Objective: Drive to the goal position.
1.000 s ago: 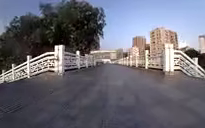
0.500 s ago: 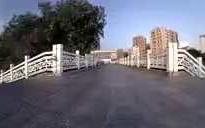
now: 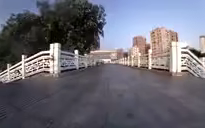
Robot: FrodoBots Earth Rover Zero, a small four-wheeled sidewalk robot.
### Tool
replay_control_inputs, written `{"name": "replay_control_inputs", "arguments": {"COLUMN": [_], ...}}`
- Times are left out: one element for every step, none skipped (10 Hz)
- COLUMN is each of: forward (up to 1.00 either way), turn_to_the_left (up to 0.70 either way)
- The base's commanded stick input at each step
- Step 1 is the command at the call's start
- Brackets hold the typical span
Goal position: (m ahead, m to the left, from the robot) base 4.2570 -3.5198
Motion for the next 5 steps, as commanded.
{"name": "replay_control_inputs", "arguments": {"forward": [0.45, 0.45, 0.45, 0.45, 0.45], "turn_to_the_left": [0.00, 0.00, 0.00, 0.00, 0.00]}}
